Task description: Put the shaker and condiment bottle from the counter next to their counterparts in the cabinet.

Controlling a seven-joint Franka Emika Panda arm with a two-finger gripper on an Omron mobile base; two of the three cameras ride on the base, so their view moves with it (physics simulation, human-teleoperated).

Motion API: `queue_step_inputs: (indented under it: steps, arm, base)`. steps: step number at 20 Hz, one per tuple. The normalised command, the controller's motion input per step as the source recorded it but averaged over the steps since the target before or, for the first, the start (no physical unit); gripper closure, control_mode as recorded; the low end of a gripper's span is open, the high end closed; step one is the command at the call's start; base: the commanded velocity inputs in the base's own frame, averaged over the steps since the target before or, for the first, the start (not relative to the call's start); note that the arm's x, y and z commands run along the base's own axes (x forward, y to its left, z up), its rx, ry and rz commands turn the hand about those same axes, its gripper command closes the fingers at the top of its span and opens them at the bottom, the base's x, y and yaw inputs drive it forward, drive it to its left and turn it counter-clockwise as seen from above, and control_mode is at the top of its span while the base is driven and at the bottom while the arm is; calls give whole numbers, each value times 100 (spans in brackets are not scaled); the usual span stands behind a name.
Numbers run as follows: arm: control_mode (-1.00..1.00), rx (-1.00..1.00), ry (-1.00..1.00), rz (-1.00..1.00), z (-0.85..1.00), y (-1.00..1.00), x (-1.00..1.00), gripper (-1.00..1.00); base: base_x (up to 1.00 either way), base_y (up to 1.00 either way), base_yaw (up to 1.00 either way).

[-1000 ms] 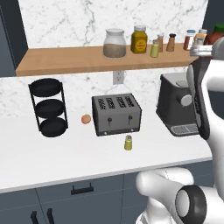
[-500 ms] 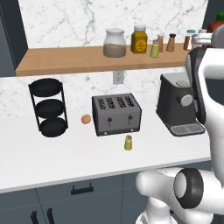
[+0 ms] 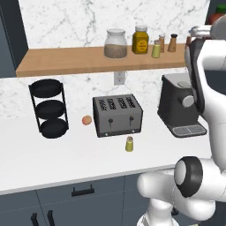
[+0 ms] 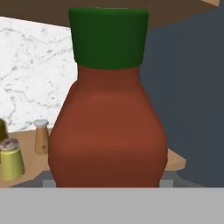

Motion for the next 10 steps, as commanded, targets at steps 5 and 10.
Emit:
queue_step_inputs:
  steps: [5,10]
  arm:
    - [-100,0,-7,-1,0,0,39,100]
    - [-100,0,-2,0,0,0,41,100]
  base:
    - [0,0,0]
    - [0,0,0]
